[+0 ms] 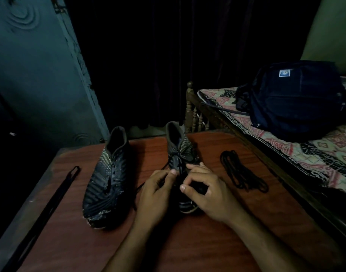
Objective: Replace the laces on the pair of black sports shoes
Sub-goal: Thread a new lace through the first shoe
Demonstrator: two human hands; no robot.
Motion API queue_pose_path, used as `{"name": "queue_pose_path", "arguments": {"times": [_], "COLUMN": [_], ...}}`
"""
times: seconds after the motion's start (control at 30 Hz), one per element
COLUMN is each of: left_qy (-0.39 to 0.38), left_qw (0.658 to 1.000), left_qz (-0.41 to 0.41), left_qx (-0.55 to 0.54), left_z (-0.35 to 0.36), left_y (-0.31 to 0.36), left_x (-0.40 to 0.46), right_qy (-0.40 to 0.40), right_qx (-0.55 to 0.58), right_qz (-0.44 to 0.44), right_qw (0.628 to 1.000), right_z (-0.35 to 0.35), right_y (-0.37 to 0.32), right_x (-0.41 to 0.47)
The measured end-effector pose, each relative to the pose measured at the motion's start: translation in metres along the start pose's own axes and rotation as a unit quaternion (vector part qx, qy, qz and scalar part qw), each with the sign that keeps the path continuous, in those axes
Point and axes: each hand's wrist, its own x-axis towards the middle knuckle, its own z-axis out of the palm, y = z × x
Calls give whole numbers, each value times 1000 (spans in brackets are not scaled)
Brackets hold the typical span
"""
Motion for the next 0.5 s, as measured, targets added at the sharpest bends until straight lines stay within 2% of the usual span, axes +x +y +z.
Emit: {"name": "queue_pose_path", "arguments": {"times": [0.27, 0.37, 0.5], "left_qy": [-30, -26, -52], "left_qw": [998, 999, 997], "left_qz": [31, 37, 52], "left_qx": [50, 29, -7], "left_z": [0, 0, -4], "left_y": [2, 1, 4], "left_x": [0, 2, -1], "right_qy": [-24, -23, 29], "right_qx": [19, 37, 99], "right_qz": [-45, -48, 87], "right_qw": [999, 998, 991], "right_z": [-6, -6, -7], "right_y": [0, 2, -1], "right_x": [2, 3, 2]}}
